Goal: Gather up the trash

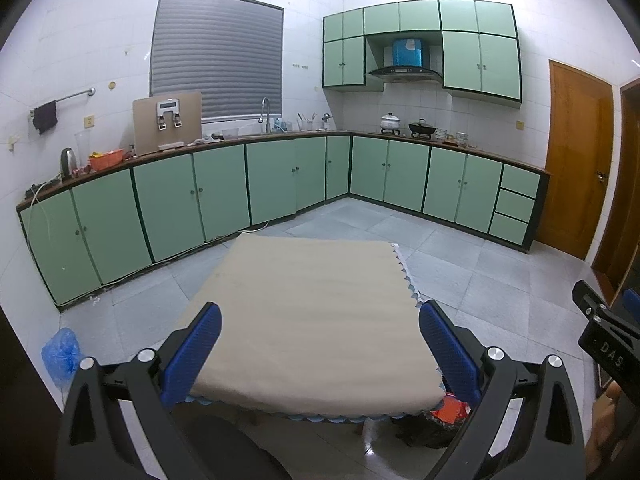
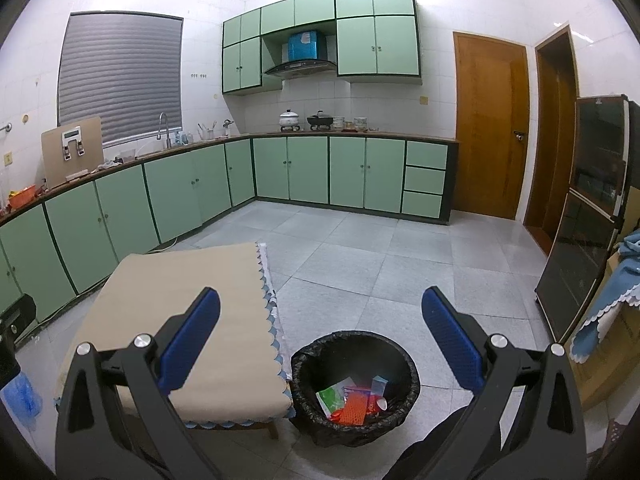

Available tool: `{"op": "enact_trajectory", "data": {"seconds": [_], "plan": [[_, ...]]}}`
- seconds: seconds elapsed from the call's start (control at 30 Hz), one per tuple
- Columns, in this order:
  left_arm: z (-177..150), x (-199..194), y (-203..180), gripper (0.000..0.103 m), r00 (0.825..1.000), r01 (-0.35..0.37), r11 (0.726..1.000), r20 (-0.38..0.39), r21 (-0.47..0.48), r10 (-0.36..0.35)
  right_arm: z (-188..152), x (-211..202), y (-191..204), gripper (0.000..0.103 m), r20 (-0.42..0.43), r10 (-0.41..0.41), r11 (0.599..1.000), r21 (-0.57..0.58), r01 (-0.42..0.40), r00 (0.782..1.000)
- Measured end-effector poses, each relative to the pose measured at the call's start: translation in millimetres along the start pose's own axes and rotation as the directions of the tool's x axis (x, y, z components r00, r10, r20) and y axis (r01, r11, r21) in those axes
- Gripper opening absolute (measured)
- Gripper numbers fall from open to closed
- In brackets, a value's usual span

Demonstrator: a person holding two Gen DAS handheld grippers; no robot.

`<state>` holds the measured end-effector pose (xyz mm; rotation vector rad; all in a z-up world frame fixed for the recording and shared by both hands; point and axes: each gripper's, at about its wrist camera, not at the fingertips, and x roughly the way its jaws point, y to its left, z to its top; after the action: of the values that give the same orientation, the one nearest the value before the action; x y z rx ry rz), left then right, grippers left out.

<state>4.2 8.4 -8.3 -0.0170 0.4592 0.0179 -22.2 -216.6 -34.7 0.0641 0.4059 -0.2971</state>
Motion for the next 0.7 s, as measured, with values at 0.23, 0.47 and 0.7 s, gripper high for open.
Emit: {"op": "enact_trajectory", "data": {"seconds": [0.23, 0.47, 0.7], "plan": [[-0.3, 0.0, 0.1, 0.097, 1.0, 0.003, 1.0, 0.001, 0.0, -0.003, 1.3, -1.3, -0.9, 0.098, -0.002, 0.0, 1.0, -0.002, 0.0, 1.0], [-0.5, -0.1, 3.8, 0.097, 1.0, 0.006, 1.0, 0.004, -0.002, -0.006, 1.9, -0.7, -1.0, 0.098, -0.002, 0.0, 1.0, -0.005, 0.0, 1.0], [-1.4, -1.5, 3.9, 0.097, 1.0, 0.005, 1.0, 0.015, -0.006, -0.005, 1.2, -0.1, 0.4, 0.098, -0.001, -0.003, 1.0, -0.005, 0.003, 1.0]]}}
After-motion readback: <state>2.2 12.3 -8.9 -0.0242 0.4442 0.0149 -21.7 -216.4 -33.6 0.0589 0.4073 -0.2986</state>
